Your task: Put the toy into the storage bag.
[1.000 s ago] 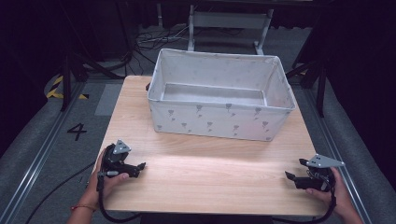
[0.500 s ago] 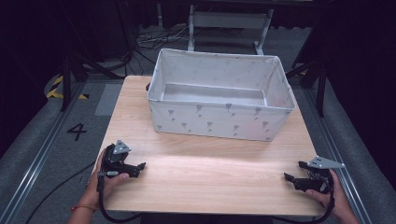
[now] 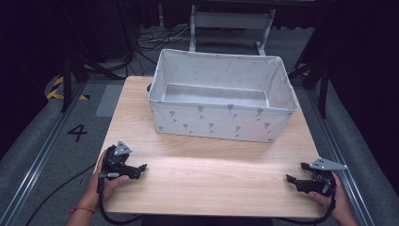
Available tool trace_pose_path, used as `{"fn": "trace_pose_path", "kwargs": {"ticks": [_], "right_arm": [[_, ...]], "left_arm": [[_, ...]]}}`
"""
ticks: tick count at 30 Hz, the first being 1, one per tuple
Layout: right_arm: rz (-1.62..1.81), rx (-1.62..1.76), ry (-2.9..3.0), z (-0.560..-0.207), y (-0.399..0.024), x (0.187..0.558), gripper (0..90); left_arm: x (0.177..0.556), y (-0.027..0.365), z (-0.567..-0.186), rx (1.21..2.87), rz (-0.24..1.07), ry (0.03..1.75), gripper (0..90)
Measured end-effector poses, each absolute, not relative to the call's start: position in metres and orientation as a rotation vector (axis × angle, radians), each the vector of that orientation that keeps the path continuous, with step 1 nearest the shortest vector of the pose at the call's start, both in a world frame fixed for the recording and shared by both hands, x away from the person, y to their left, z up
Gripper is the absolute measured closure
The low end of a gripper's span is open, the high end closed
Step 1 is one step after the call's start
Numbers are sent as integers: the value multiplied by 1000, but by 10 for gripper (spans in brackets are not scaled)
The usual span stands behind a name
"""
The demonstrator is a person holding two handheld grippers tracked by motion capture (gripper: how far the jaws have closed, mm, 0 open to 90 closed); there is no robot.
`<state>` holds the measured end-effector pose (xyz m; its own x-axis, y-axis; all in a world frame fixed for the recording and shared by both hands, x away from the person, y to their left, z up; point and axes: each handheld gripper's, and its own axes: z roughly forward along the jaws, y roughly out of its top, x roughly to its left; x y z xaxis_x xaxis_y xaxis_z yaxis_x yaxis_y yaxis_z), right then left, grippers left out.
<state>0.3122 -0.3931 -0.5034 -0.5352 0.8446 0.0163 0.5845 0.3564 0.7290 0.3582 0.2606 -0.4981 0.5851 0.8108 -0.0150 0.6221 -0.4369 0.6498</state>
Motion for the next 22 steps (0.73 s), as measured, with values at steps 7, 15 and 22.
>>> {"fn": "trace_pose_path", "kwargs": {"ticks": [7, 15, 22], "right_arm": [[984, 1267, 2253, -504, -393, 313, 146], [968, 1289, 2243, -504, -393, 313, 102], [944, 1326, 2227, -504, -392, 314, 59]], "left_arm": [[358, 261, -498, 2201, 400, 1134, 2], [358, 261, -498, 2201, 400, 1133, 2], [358, 260, -498, 2198, 400, 1139, 2]]}}
